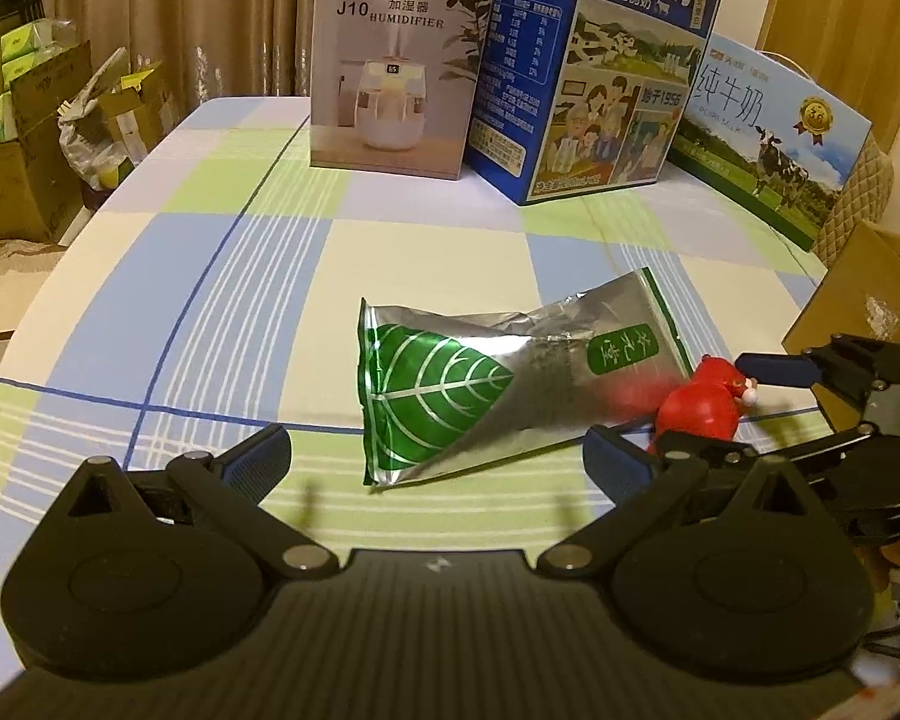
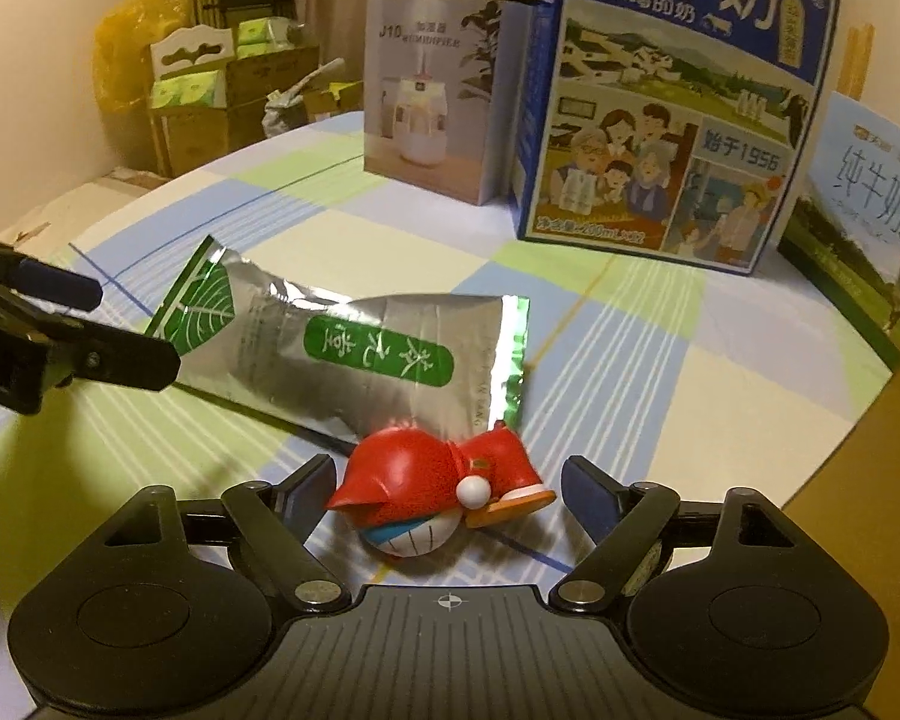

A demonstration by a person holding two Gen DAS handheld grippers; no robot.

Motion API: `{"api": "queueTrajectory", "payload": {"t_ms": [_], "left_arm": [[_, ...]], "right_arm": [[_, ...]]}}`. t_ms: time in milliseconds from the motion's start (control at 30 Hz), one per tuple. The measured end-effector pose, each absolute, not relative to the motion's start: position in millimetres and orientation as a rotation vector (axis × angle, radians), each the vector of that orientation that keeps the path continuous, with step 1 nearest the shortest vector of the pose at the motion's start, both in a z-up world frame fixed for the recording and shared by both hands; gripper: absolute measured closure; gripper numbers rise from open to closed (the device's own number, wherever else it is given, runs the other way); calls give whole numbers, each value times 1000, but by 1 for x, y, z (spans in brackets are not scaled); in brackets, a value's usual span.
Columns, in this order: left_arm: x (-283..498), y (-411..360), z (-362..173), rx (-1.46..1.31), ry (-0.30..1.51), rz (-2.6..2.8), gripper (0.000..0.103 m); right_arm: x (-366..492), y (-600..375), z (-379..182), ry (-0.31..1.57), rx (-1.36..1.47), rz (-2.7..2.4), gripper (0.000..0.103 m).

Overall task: Organize objects
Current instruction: 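Move the right tool to the red toy figure while the left tool approaches the silver tea bag, then grasp the red toy figure with the right tool while the left tool grasps the silver tea bag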

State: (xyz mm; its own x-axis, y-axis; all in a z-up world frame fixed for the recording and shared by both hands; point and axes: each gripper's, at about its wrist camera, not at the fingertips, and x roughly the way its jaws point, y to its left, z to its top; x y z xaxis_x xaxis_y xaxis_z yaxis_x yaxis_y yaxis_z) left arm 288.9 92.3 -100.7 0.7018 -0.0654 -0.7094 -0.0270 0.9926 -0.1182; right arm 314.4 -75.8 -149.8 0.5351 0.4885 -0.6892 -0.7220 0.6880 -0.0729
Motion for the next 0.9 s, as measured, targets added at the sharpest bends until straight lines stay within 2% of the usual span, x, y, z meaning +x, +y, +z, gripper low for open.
{"api": "queueTrajectory", "payload": {"t_ms": [333,367,400,900], "left_arm": [[288,93,-101,-135,789,-16,1],[288,93,-101,-135,789,-15,1],[288,93,-101,-135,789,-15,1],[302,88,-96,-59,753,-75,1]], "right_arm": [[316,-82,-151,681,-305,745,24],[317,-81,-151,684,-302,744,32],[318,-80,-150,693,-295,744,32],[324,-87,-125,719,-233,636,33]]}}
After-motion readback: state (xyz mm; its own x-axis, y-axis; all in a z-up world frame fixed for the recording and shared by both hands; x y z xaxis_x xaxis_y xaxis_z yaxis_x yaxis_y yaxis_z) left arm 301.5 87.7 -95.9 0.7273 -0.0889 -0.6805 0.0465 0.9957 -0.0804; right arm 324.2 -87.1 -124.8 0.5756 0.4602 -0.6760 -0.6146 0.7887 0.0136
